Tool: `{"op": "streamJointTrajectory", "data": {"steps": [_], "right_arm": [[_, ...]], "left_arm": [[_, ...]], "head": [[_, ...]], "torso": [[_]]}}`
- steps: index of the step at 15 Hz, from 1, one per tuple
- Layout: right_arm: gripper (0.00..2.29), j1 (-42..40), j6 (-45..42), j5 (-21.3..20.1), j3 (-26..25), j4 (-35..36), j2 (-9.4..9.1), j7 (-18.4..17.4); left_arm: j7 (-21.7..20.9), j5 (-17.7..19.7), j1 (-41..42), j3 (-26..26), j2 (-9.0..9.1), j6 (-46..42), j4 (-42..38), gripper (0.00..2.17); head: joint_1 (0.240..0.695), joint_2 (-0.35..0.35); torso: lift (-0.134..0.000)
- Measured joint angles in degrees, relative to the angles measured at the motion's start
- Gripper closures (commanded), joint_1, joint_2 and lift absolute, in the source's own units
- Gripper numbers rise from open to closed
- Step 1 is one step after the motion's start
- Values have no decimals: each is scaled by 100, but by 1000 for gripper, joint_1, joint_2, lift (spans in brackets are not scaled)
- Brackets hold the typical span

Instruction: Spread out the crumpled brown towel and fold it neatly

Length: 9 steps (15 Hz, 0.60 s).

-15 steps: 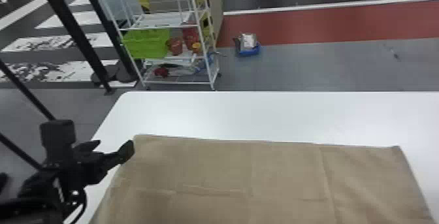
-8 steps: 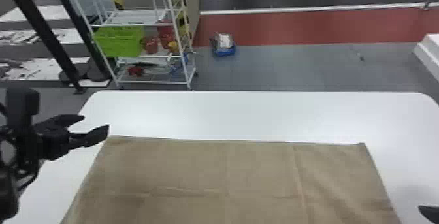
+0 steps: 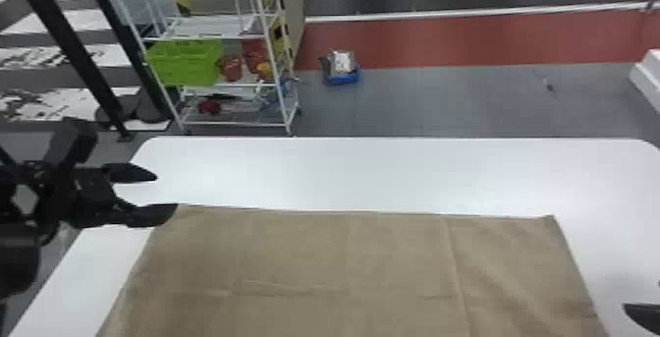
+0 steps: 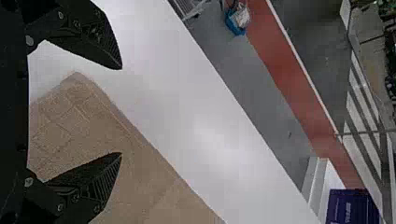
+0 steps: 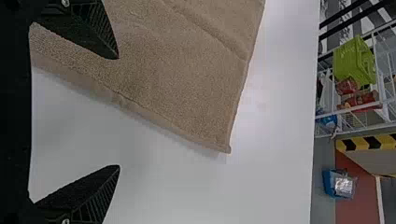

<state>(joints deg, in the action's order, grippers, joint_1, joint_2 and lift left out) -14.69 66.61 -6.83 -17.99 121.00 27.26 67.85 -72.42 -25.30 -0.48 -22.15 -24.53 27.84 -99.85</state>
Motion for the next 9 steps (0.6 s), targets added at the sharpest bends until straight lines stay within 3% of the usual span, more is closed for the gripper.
{"op": "streamJointTrajectory", "data": {"steps": [3, 7, 9], "right_arm": [[33, -17, -8, -24, 34, -21, 3, 3], [33, -64, -100, -28, 38, -66, 18, 8], [33, -75, -170, -28, 34, -103, 24, 9]], "left_arm": [[-230, -344, -315, 463, -16, -112, 202, 265], [-410, -1317, -776, 1033, -37, -106, 733, 269], [-486, -1551, -904, 1157, -91, -133, 953, 272]], "head": [[695, 84], [695, 82], [695, 89]], "torso": [[-122], [-122], [-122]]}}
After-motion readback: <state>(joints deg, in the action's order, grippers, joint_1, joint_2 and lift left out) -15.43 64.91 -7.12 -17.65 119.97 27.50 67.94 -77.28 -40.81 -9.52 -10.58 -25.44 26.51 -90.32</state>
